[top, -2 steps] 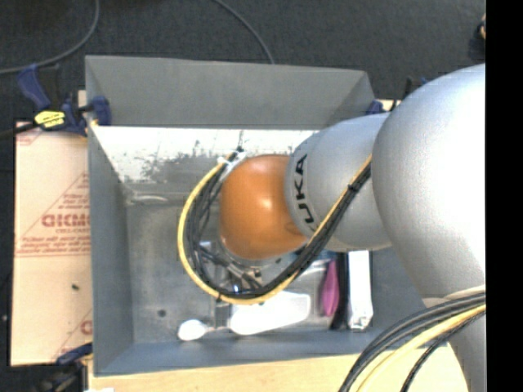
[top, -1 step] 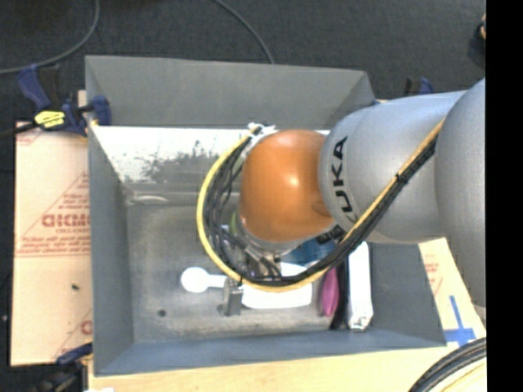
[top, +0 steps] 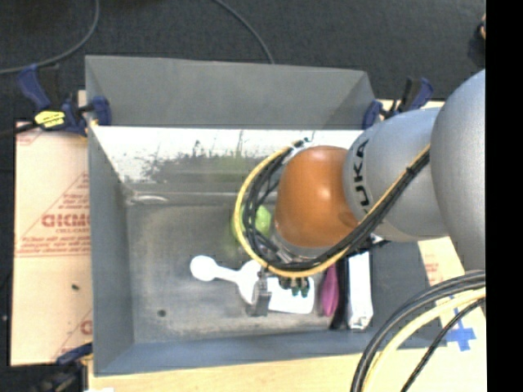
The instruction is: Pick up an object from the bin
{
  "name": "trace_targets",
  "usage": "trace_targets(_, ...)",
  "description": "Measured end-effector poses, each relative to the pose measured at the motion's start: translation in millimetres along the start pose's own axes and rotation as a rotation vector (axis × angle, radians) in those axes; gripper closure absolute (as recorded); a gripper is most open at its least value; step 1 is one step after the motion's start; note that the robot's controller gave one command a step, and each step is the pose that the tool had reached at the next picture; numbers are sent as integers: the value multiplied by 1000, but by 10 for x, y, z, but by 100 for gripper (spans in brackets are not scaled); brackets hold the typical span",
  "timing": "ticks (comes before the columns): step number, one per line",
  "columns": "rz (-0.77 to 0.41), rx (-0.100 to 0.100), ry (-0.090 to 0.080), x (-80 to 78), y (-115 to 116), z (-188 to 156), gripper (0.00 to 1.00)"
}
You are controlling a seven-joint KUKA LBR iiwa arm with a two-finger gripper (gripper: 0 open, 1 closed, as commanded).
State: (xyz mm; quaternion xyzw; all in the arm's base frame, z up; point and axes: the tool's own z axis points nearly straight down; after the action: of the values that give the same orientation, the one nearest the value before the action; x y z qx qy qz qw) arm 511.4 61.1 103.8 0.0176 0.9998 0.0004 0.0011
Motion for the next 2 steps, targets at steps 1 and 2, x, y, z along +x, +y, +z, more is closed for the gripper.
trace_targets(1, -94, -3, -6, 66, -150, 344, 0)
trace_targets(2, 171, -1, -1, 108, -48, 336, 100)
